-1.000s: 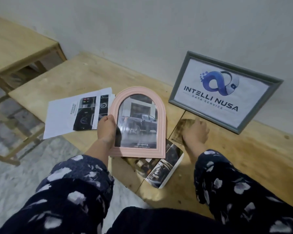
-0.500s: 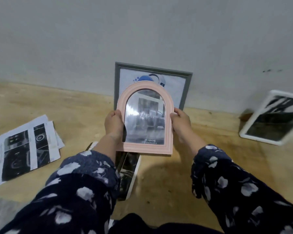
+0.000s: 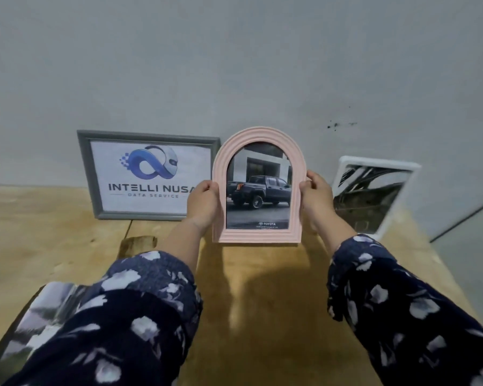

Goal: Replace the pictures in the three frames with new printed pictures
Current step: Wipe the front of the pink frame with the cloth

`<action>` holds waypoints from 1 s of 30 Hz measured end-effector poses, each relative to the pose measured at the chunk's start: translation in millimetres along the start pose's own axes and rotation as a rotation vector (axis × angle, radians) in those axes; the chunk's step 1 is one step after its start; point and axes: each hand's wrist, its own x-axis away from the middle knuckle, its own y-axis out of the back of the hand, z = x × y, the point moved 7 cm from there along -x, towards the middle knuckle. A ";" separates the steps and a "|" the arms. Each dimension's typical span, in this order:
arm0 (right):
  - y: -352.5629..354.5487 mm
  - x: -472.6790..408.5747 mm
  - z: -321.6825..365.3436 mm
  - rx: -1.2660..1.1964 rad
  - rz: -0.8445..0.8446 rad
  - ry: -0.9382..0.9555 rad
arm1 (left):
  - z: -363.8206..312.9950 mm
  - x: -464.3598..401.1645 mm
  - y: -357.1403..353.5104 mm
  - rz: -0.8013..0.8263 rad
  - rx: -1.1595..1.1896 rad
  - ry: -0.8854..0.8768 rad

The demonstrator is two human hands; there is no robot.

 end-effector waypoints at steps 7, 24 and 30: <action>22.9 -43.3 1.5 0.107 0.022 0.072 | -22.7 -14.6 -51.3 -0.085 -0.006 -0.018; -9.7 -58.1 -22.4 0.339 0.162 0.012 | -34.2 -18.9 -69.9 -0.120 -0.145 -0.145; -10.7 -35.9 -42.2 0.375 0.184 -0.131 | -36.0 -0.1 -63.7 -0.207 -0.377 -0.170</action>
